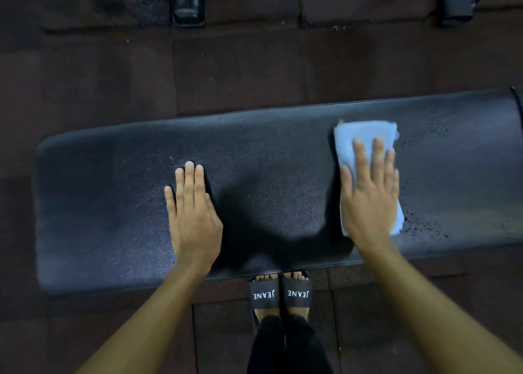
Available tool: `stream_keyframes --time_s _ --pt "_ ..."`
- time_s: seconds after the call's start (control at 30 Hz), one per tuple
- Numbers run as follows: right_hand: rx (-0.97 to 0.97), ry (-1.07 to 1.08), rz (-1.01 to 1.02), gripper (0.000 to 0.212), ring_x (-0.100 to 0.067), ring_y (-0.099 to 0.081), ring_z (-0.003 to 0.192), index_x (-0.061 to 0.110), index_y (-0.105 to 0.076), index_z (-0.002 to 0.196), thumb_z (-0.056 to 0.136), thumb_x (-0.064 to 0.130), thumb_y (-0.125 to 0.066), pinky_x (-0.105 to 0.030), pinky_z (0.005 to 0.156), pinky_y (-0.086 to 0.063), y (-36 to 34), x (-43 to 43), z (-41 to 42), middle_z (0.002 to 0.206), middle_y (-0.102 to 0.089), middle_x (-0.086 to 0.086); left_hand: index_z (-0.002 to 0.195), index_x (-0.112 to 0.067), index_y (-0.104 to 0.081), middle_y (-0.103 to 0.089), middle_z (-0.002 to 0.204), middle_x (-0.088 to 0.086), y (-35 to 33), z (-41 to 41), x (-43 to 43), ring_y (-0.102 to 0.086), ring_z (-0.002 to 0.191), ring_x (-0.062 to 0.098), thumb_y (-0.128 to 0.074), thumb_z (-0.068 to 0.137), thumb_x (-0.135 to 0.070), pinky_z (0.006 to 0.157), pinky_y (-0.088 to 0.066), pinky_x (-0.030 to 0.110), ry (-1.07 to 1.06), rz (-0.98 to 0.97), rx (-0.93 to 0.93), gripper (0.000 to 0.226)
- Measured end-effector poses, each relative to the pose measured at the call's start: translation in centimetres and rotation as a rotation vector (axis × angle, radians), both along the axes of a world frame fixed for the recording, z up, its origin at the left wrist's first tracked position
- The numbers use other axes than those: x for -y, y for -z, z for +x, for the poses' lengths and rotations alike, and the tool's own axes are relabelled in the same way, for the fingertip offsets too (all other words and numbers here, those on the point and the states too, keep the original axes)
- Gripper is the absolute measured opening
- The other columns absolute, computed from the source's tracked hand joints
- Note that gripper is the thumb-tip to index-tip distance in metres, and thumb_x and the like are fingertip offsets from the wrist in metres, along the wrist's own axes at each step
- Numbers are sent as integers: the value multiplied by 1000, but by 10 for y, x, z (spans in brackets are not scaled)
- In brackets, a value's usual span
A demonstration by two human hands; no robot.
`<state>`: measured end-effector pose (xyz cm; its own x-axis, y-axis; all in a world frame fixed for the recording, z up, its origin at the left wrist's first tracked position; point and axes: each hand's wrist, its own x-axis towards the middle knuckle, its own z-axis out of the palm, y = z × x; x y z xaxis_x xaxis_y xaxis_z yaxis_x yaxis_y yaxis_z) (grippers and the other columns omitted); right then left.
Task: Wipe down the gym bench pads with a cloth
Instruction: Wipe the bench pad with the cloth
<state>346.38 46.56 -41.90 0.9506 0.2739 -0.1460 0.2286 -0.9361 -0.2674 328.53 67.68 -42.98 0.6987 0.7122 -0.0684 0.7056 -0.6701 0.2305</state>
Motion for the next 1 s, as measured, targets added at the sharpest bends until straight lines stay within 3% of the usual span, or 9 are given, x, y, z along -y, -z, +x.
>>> stream_keyframes --time_s 0.1,0.23,0.47,0.57,0.77,0.93,1.0 --pt "14 -17 -36 53 -26 -12 151 32 -25 154 103 44 -30 -49 118 -22 -2 23 -62 164 -14 -1 154 -10 -21 -16 162 4 0 0 3 -7 151 19 -21 102 -15 123 -9 46 -2 -3 3 52" --pt "1 -271 -49 52 -26 -14 151 33 -28 153 102 43 -33 -46 117 -21 -1 1 -108 163 -19 -1 153 -9 -24 -19 161 5 -2 7 2 -9 151 20 -23 101 -13 123 -8 47 -37 -35 21 52" --pt "35 -484 18 51 -22 -16 150 34 -30 152 102 42 -37 -44 119 -14 9 -45 -3 163 -19 2 145 -6 -40 -37 154 9 -13 67 69 -26 147 24 -33 99 -13 121 -16 51 106 -78 186 48" --pt "-7 -444 23 50 -23 -10 151 33 -26 153 104 41 -31 -46 120 -11 7 -39 60 164 -14 2 147 -7 -39 -35 156 7 -14 104 116 -25 147 24 -35 100 -16 120 -17 51 163 -73 154 48" --pt "-22 -226 -5 51 -24 -7 152 36 -21 154 104 46 -27 -48 122 -10 2 63 137 164 -11 3 156 -16 -17 -11 163 1 -1 140 174 -6 151 24 -23 103 -46 121 -11 53 243 7 -133 61" --pt "-18 -182 -51 52 -24 -7 152 35 -22 154 103 44 -30 -48 120 -18 -4 162 70 165 -10 1 157 -18 -8 -3 164 0 4 136 175 2 151 23 -18 103 -48 121 -7 52 232 58 -171 63" --pt "-21 -261 -74 53 -26 -10 151 32 -26 153 102 42 -33 -49 117 -23 -4 177 26 164 -14 -2 157 -18 -10 -5 164 0 4 137 175 0 152 23 -19 102 -48 121 -6 52 225 55 -154 62"
